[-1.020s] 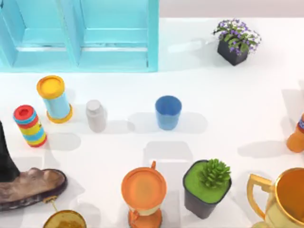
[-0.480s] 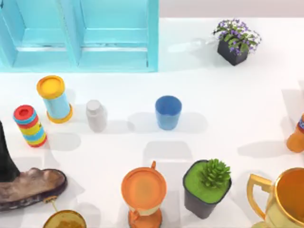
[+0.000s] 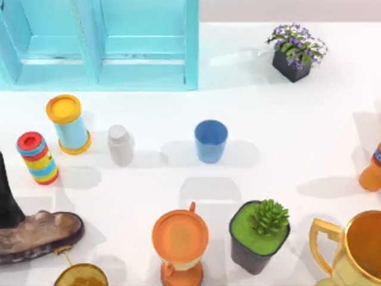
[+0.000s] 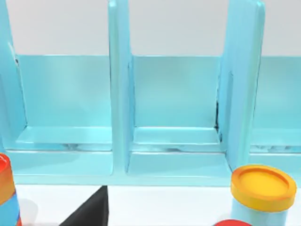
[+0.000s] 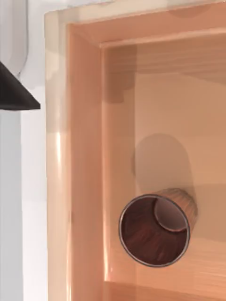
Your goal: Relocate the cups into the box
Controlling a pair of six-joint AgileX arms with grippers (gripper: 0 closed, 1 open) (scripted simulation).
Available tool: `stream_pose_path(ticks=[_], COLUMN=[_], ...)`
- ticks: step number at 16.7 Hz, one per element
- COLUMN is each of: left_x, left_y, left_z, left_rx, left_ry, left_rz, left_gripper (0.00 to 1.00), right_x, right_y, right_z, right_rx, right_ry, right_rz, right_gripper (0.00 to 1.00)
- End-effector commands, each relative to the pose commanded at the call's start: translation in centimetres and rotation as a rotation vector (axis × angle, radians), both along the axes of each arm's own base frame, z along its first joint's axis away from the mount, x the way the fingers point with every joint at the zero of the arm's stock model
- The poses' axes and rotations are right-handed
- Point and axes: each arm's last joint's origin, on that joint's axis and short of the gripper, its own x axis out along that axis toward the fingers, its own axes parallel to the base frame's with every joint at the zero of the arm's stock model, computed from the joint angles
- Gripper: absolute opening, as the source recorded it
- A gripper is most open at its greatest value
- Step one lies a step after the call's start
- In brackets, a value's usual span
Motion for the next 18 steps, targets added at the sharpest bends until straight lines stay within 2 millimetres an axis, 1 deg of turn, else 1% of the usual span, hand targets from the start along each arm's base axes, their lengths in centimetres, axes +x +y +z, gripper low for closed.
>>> stream_pose_path(ticks=[2, 7, 9, 11, 13, 15, 16, 18], left_x=[0.0, 0.0, 0.0, 0.0, 0.0, 0.0, 0.0, 0.0], left_y=[0.0, 0.0, 0.0, 0.0, 0.0, 0.0, 0.0, 0.0], left_z=[0.0, 0.0, 0.0, 0.0, 0.0, 0.0, 0.0, 0.0], left_rx=[0.000, 0.000, 0.000, 0.000, 0.000, 0.000, 0.000, 0.000], left_ry=[0.000, 0.000, 0.000, 0.000, 0.000, 0.000, 0.000, 0.000], left_rz=[0.000, 0.000, 0.000, 0.000, 0.000, 0.000, 0.000, 0.000], left_gripper=[1.00, 1.00, 1.00, 1.00, 1.00, 1.00, 1.00, 1.00], right_x=[-0.2, -0.2, 0.7, 2.7, 5.6, 9.1, 10.9, 14.0], right_y=[0.2, 0.2, 0.6, 1.6, 3.8, 7.3, 9.7, 15.7], right_z=[1.0, 1.0, 1.3, 1.7, 2.0, 1.8, 1.5, 0.2], right_rx=[-0.001, -0.002, -0.013, -0.029, -0.043, -0.049, -0.050, -0.052], right_ry=[0.000, -0.002, -0.015, -0.037, -0.061, -0.074, -0.073, -0.061], right_rz=[0.001, 0.002, 0.000, -0.002, -0.002, 0.006, 0.012, 0.030], right_gripper=[1.00, 1.00, 1.00, 1.00, 1.00, 1.00, 1.00, 1.00])
